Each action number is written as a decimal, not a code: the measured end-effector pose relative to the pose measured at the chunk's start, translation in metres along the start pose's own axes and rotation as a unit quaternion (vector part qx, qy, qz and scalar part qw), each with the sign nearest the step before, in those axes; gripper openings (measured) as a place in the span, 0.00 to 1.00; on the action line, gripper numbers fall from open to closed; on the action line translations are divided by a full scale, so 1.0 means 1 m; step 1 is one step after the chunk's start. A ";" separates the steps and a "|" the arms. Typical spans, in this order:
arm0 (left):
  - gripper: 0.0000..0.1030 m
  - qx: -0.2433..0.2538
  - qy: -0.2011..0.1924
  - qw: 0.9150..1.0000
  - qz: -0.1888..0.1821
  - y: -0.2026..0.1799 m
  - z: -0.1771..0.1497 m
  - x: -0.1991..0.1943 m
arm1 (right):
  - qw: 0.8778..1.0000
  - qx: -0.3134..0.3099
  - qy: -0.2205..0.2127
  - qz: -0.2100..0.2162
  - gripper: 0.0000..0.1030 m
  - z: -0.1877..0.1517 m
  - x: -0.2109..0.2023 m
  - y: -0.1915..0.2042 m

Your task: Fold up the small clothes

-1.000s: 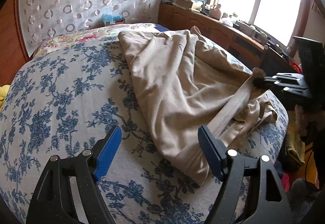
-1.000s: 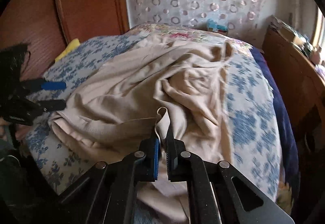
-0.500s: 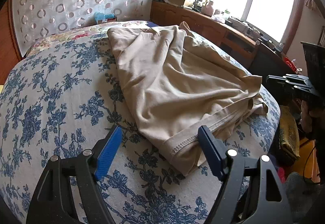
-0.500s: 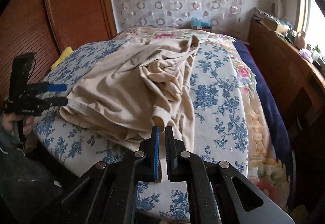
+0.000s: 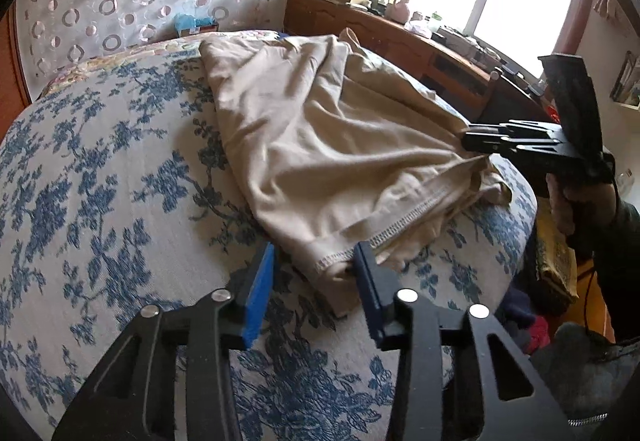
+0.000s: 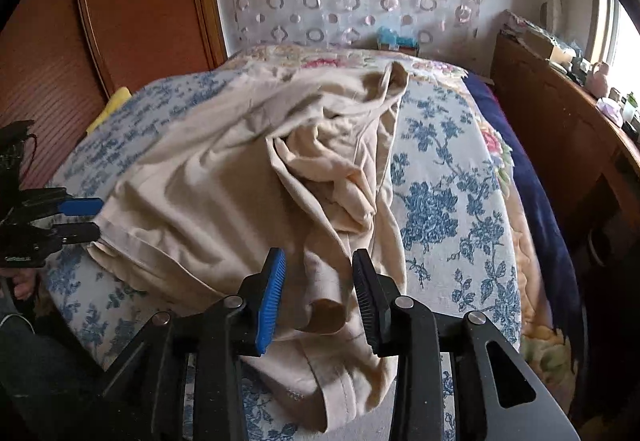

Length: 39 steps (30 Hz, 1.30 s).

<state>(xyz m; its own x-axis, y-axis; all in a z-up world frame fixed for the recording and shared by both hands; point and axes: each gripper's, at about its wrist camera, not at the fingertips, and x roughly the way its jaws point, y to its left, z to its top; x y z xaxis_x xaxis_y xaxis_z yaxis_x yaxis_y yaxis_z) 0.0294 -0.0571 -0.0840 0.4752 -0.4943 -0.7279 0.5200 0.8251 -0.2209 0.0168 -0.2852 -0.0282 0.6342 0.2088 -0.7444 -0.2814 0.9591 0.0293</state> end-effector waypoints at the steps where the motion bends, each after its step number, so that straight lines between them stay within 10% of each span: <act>1: 0.31 0.001 0.001 1.000 -0.004 -0.001 -0.001 0.001 | 1.000 0.001 0.004 0.003 0.31 0.000 0.001 -0.002; 5: 0.13 0.013 -0.001 1.000 -0.012 -0.009 -0.003 -0.001 | 1.000 -0.007 0.017 0.015 0.05 -0.003 0.001 0.000; 21: 0.06 0.030 -0.008 0.999 -0.029 -0.029 -0.006 -0.025 | 1.000 0.012 0.002 0.004 0.03 -0.038 -0.059 -0.019; 27: 0.06 0.020 -0.007 1.000 -0.016 -0.023 -0.006 -0.025 | 1.000 0.015 -0.004 -0.020 0.34 -0.026 -0.047 -0.018; 39: 0.06 0.011 0.005 1.000 -0.011 -0.020 -0.009 -0.015 | 0.998 0.032 0.043 -0.017 0.54 -0.036 -0.003 -0.021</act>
<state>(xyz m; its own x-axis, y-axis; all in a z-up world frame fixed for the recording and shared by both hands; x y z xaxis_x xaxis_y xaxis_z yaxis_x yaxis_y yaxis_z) 0.0057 -0.0635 -0.0740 0.4572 -0.5094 -0.7290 0.5455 0.8081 -0.2225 -0.0050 -0.3125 -0.0503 0.5773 0.1609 -0.8005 -0.2126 0.9762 0.0429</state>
